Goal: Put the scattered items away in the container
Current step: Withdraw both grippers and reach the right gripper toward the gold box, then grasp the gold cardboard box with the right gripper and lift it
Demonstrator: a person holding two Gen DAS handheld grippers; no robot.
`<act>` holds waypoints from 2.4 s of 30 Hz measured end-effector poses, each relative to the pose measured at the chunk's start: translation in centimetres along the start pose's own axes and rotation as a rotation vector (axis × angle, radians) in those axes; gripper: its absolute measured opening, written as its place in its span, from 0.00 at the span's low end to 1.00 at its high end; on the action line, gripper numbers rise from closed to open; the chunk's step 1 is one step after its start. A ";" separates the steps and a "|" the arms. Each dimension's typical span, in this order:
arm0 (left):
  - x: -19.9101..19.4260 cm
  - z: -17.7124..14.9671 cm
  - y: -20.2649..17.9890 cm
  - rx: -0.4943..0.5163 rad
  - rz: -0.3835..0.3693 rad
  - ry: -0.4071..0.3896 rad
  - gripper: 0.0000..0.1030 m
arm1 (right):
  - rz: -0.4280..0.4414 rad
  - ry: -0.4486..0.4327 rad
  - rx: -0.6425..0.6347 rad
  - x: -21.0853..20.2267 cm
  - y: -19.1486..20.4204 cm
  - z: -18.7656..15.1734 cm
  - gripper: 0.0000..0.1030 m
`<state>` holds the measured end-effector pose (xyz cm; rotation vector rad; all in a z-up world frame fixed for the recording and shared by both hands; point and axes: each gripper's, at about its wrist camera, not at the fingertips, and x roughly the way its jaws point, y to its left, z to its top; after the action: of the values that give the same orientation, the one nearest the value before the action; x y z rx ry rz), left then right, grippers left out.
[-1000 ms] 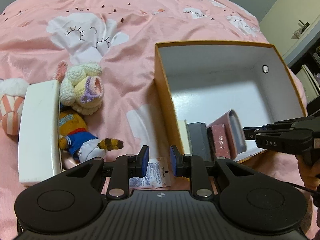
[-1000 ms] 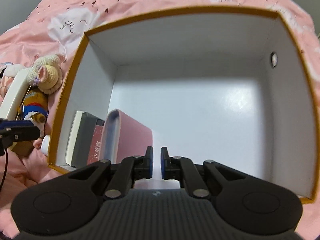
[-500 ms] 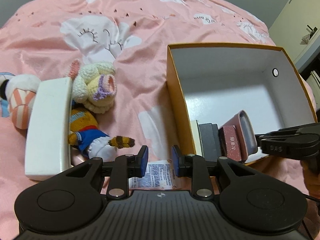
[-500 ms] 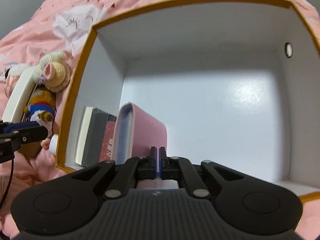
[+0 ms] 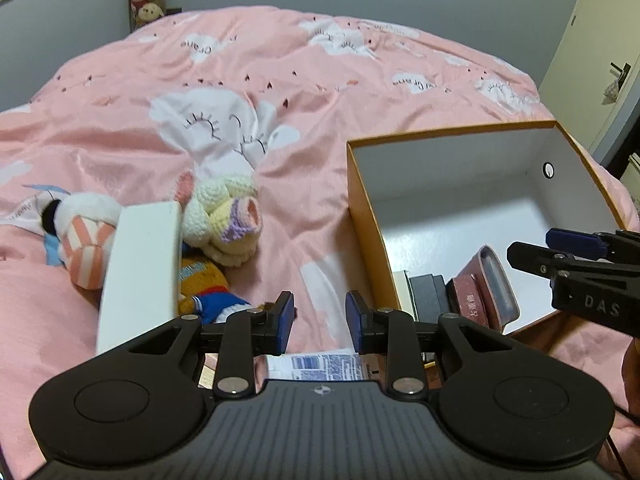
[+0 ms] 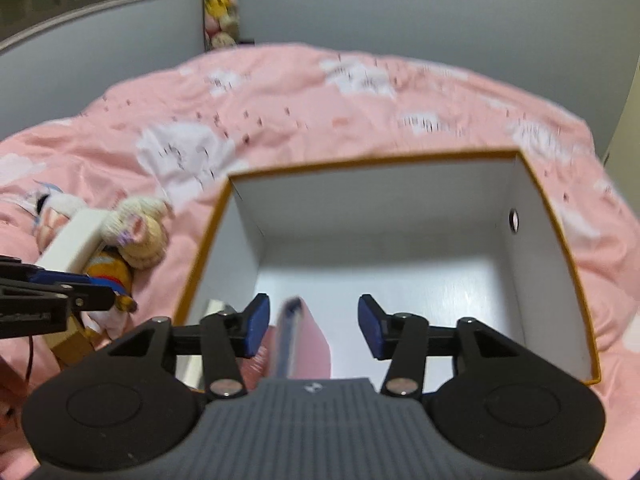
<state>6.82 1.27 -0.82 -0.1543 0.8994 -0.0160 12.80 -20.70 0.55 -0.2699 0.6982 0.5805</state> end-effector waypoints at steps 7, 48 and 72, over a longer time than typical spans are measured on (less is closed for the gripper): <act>-1.7 -0.1 1.4 0.055 -0.016 0.002 0.36 | 0.083 -0.054 -0.047 -1.7 3.1 -0.6 0.69; 0.2 -4.2 9.2 -0.030 0.045 0.232 0.54 | 0.405 0.237 -0.318 5.9 14.4 -5.1 0.47; 0.8 -1.6 11.8 -0.030 0.013 0.193 0.55 | 0.582 0.219 -0.428 8.9 19.8 -1.8 0.52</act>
<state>5.51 12.70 -4.11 -0.1775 1.0932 -0.0055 5.81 -1.74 -7.60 -0.5404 0.8655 1.2751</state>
